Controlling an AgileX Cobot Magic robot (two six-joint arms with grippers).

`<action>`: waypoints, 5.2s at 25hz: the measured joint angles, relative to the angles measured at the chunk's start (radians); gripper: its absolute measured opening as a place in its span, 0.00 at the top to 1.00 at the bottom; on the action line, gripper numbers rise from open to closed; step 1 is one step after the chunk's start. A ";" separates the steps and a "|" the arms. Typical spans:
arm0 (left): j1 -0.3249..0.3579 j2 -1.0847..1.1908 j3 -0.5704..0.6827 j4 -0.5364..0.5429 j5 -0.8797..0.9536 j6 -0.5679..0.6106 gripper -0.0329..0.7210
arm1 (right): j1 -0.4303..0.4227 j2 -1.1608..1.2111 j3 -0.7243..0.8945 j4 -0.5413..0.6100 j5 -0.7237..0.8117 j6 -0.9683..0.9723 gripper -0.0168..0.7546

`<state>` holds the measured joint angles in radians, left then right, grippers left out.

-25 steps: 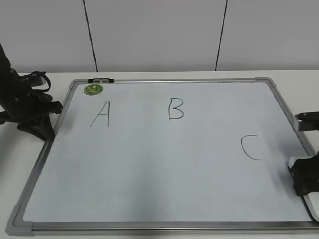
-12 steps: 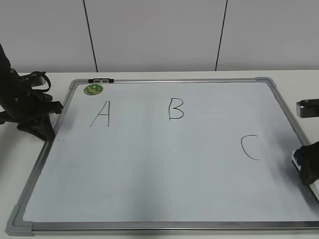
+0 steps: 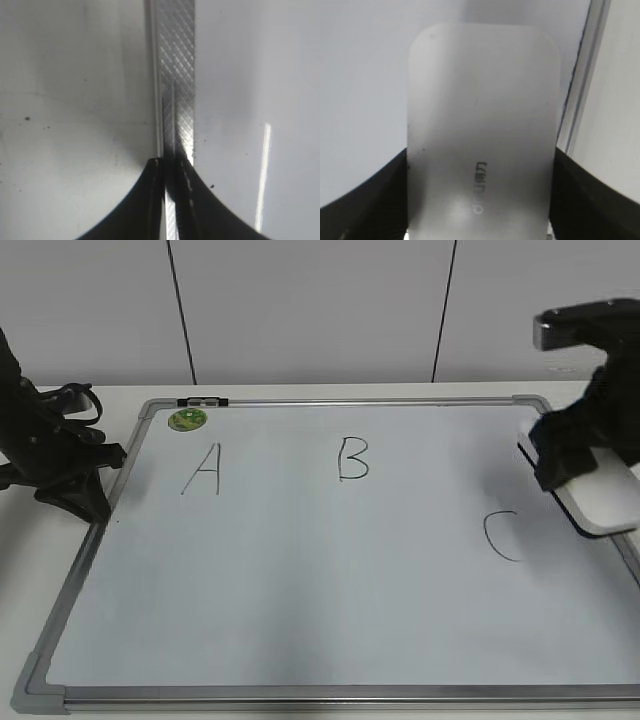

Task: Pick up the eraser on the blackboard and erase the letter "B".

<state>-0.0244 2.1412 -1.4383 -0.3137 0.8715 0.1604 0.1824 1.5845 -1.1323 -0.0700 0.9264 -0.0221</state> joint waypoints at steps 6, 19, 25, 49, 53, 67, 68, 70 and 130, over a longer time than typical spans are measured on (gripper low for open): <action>0.000 0.000 0.000 0.000 0.000 0.000 0.92 | 0.085 0.083 -0.194 0.018 0.050 -0.003 0.27; 0.000 0.000 0.000 0.000 0.002 0.000 0.92 | 0.193 0.487 -0.669 0.051 0.225 -0.005 0.27; 0.000 0.000 0.000 0.000 0.004 0.000 0.92 | 0.193 0.664 -0.866 0.079 0.289 -0.005 0.27; 0.000 0.000 0.000 -0.002 0.004 0.000 0.92 | 0.200 1.008 -1.284 -0.053 0.282 -0.005 0.27; 0.000 0.000 0.000 -0.002 0.004 0.000 0.92 | 0.203 1.013 -1.288 -0.055 0.275 -0.007 0.27; 0.000 0.000 0.000 -0.002 0.004 0.000 0.92 | 0.361 1.027 -1.298 -0.053 0.280 -0.043 0.27; 0.000 0.000 0.000 -0.002 0.004 0.000 0.92 | 0.361 1.027 -1.298 -0.053 0.280 -0.043 0.27; 0.000 0.000 0.000 -0.002 0.004 0.000 0.92 | 0.361 1.028 -1.298 -0.053 0.280 -0.043 0.27; 0.000 0.000 0.000 -0.001 0.000 0.000 0.92 | -0.167 0.315 -0.208 -0.036 -0.047 0.071 0.27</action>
<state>-0.0244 2.1412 -1.4383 -0.3151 0.8717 0.1604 0.0151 1.8990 -1.3403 -0.1059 0.8795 0.0490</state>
